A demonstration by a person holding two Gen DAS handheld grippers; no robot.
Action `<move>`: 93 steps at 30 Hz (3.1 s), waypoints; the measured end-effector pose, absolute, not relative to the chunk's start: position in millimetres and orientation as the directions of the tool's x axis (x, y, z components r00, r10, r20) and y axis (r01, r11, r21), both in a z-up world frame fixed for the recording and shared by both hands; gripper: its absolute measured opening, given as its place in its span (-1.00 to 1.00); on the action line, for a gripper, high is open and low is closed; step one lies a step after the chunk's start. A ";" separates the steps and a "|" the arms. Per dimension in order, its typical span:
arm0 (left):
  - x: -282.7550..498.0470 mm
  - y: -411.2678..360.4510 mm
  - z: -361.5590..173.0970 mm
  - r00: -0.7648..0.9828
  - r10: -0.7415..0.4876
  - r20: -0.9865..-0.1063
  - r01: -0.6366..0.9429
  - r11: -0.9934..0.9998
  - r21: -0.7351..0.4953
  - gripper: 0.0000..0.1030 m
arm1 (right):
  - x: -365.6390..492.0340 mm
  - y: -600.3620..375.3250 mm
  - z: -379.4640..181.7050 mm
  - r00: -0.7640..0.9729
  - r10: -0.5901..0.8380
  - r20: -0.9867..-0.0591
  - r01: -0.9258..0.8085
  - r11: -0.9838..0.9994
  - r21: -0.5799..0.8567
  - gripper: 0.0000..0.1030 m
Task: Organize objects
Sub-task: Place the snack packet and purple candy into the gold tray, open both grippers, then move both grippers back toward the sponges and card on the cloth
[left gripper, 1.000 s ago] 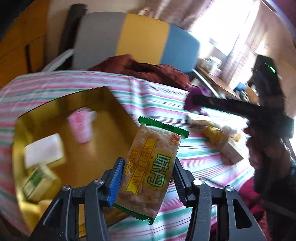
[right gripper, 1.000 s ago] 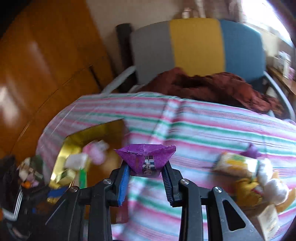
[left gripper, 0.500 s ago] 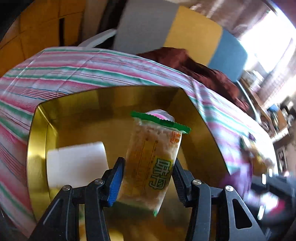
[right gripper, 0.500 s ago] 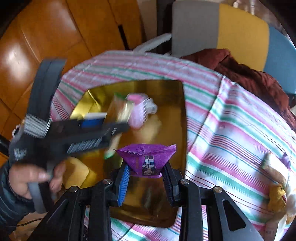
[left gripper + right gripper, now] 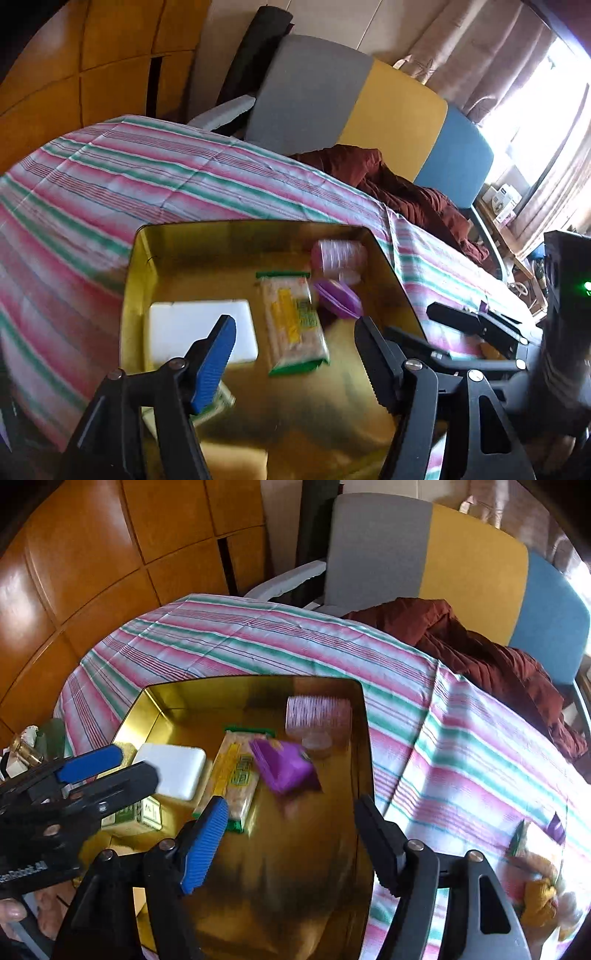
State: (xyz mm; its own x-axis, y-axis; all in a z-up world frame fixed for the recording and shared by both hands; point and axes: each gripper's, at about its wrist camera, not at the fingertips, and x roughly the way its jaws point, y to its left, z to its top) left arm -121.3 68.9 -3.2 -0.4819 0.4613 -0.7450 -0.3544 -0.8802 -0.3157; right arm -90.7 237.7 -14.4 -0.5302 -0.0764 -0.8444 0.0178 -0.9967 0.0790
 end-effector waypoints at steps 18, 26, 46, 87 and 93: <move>-33.9 68.6 -5.7 -0.593 0.343 -0.729 -0.380 -0.917 -0.122 0.60 | 9.5 252.2 -11.8 -0.627 0.064 -0.776 -0.110 -0.994 0.007 0.54; -15.5 80.3 5.5 -0.638 0.339 -0.691 -0.413 -0.908 -0.064 0.73 | 26.7 231.8 -7.9 -0.670 0.114 -0.734 -0.070 -0.993 -0.090 0.64; -1.4 92.3 11.6 -0.669 0.313 -0.674 -0.437 -0.899 0.016 0.73 | 41.9 269.1 -8.4 -0.655 0.139 -0.743 -0.167 -0.985 -0.037 0.64; 21.9 219.9 12.6 -0.526 0.450 -0.721 -0.712 -0.697 0.085 0.73 | 178.4 578.3 -7.0 -0.544 0.436 -0.717 -0.803 -0.519 0.293 0.64; 24.6 272.5 3.4 -0.396 0.501 -0.770 -0.787 -0.617 0.004 0.73 | 191.7 587.2 -6.7 -0.585 0.412 -0.699 -0.792 -0.477 0.382 0.64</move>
